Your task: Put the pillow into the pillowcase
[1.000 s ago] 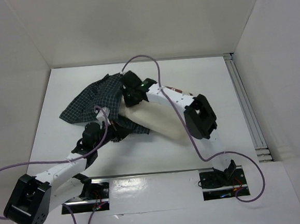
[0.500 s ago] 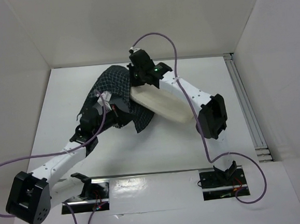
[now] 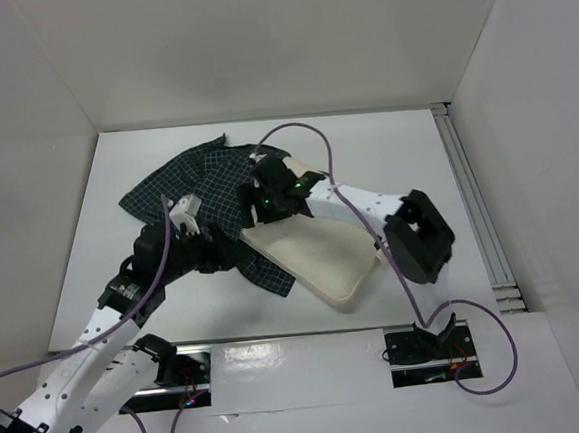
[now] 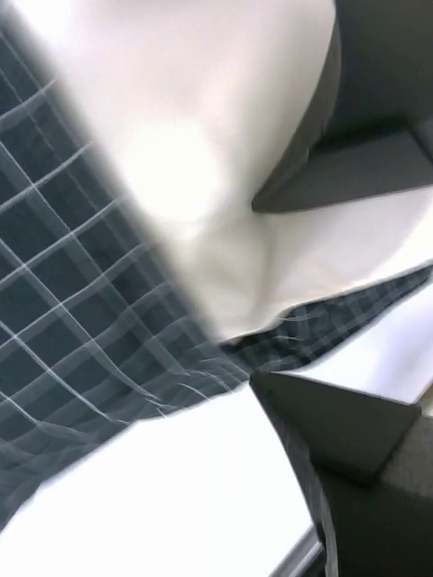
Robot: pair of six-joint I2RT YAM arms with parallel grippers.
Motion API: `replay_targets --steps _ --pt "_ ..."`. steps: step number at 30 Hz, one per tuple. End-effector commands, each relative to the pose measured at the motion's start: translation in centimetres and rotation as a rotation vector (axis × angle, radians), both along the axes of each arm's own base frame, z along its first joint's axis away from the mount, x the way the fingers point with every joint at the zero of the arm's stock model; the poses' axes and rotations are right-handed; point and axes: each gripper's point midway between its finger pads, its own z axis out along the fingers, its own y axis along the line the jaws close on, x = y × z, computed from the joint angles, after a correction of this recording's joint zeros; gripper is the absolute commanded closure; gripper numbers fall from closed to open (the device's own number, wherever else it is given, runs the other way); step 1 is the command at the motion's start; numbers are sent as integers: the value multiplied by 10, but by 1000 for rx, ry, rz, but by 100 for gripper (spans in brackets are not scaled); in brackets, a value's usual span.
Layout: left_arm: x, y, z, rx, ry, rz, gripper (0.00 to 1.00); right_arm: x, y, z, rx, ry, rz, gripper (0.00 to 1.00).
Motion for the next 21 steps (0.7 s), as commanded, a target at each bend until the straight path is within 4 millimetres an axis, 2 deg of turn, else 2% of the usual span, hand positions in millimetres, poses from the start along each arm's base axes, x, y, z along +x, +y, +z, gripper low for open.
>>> replay_targets --steps 1,2,3,4,5,6,7,8,9,10,11,12,14,15,16,17,18,19,20,21 --pt "11 15 17 110 9 69 18 15 -53 99 74 -208 -136 18" --pt "24 22 30 141 -15 122 20 13 -67 105 67 -216 -159 15" --pt "33 25 15 206 49 143 23 13 -95 114 67 -241 -226 13" --pt "42 28 12 246 59 164 23 11 -114 113 50 -228 -268 13" --pt "56 28 23 288 30 204 25 6 -139 116 51 -229 -334 10" --pt "65 28 21 327 42 229 25 11 -165 115 52 -227 -402 8" --pt "80 32 1 428 83 266 25 8 -183 113 50 -220 -440 6" --pt "89 29 0 472 76 290 25 5 -198 111 55 -217 -479 5" --pt "99 17 13 496 46 296 23 0 -227 108 64 -222 -550 3" --pt "105 16 10 558 46 312 23 -2 -241 104 65 -218 -589 0" --pt "124 10 10 645 24 352 22 -6 -255 97 55 -202 -615 0" --pt "132 9 9 689 32 390 22 -12 -275 87 64 -174 -663 0" --pt "144 12 2 794 56 422 20 -25 -290 71 73 -125 -694 0" --pt "160 4 2 844 48 447 20 -29 -294 65 96 -107 -705 0" --pt "167 2 1 863 49 456 20 -41 -298 52 129 -67 -711 0" --pt "176 2 2 883 34 486 20 -46 -299 46 145 -54 -707 0" --pt "185 -8 -2 910 30 476 20 -51 -299 41 170 -35 -708 0" --pt "189 -9 -5 934 29 470 20 -61 -296 29 205 9 -695 0" --pt "194 -11 -8 953 26 470 19 -63 -295 26 227 18 -692 0" --pt "204 -17 -16 982 26 461 19 -72 -290 17 258 57 -676 0"
